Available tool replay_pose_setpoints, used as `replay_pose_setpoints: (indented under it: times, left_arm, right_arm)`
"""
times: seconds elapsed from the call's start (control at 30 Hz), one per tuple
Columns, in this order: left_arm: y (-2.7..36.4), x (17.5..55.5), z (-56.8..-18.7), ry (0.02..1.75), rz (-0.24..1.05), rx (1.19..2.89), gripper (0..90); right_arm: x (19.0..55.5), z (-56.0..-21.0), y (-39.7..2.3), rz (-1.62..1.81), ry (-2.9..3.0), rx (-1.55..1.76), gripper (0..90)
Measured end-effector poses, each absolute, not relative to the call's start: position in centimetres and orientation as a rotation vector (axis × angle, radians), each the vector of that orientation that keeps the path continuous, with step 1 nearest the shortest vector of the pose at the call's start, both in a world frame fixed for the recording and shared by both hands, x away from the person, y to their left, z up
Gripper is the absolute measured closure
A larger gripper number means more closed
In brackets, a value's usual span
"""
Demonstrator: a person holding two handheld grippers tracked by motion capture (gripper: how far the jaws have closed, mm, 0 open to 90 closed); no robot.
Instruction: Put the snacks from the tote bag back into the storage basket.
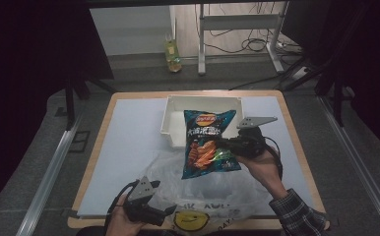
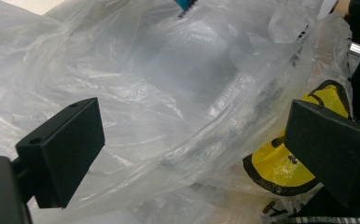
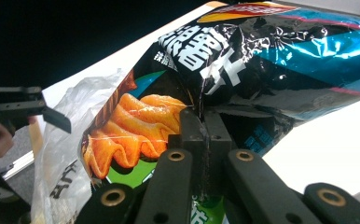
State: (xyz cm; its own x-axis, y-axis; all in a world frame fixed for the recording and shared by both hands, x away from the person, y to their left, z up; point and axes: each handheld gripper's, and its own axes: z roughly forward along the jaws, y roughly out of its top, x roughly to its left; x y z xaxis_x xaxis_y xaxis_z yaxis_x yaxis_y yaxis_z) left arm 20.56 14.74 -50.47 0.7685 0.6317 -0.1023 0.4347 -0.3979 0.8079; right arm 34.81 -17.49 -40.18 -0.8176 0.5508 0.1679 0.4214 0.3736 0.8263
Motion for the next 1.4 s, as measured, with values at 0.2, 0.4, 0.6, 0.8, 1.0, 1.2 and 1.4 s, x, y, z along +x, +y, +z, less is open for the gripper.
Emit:
replay_pose_setpoints:
  times: [0.2,0.4,0.6,0.8,1.0,1.2,1.4]
  left_arm:
    - [14.8,20.7,-50.6,0.808,0.266,2.050,4.7]
    - [14.9,20.6,-50.6,0.806,0.273,2.045,4.4]
    - [14.9,20.7,-50.6,0.811,0.275,2.041,4.4]
    - [14.9,20.7,-50.7,0.813,0.272,2.038,4.3]
    - [14.9,20.8,-50.7,0.812,0.269,2.046,4.2]
    - [14.9,20.8,-50.7,0.813,0.265,2.050,4.2]
    - [14.9,20.8,-50.8,0.813,0.261,2.051,4.2]
  right_arm:
    - [35.8,-40.0,-17.2,1.441,2.468,0.889,89.4]
    - [36.8,-39.7,-16.8,1.443,2.451,0.901,89.4]
    - [38.0,-39.6,-16.4,1.439,2.436,0.911,89.4]
    - [39.3,-39.7,-16.1,1.433,2.427,0.925,89.4]
    - [40.5,-39.8,-16.0,1.431,2.415,0.952,89.4]
    - [42.0,-39.8,-15.8,1.425,2.403,0.958,89.4]
    - [43.4,-40.0,-15.7,1.424,2.390,0.980,89.4]
